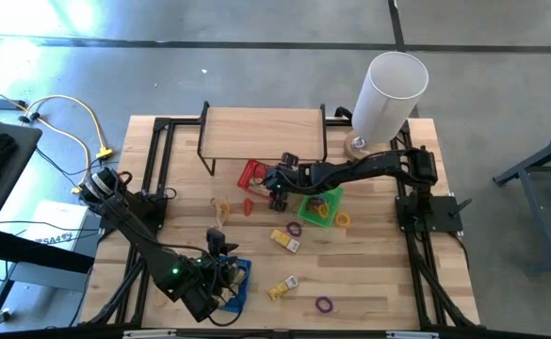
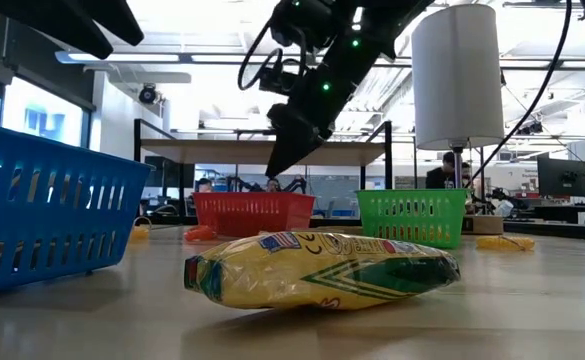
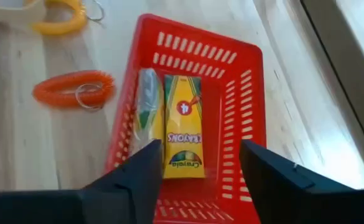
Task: Pick & Place Office Desk Supplies
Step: Put the yellow spring keychain into the green bin
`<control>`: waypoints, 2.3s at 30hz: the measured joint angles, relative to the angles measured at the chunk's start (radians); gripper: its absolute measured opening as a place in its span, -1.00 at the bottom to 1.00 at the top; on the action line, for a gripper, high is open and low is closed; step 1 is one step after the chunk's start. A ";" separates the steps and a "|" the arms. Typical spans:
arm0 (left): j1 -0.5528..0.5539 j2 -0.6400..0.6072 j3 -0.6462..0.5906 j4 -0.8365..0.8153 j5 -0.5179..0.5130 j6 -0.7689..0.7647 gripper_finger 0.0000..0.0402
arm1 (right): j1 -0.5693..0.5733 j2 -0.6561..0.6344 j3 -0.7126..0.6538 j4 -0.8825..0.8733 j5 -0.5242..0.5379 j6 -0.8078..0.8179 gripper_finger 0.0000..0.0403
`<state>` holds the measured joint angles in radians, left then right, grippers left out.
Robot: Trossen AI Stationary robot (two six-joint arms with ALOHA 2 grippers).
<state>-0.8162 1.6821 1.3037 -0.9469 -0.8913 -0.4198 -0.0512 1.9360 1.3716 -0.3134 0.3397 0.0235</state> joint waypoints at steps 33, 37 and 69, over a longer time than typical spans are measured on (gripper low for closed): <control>0.010 0.000 0.000 -0.014 0.032 0.029 -0.13 | 0.453 -0.245 -0.145 -0.788 -0.215 0.963 0.11; 0.026 0.000 0.000 -0.013 0.032 0.058 -0.13 | 0.403 -0.245 -0.240 -0.742 -0.231 0.989 0.11; 0.095 0.000 0.000 0.012 0.119 0.091 -0.13 | 0.199 -0.250 -0.515 -0.422 -0.364 0.501 0.11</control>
<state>-0.7216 1.6821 1.3041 -0.9347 -0.7722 -0.3290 0.1478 1.6863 0.8565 -0.7359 -0.0245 0.5243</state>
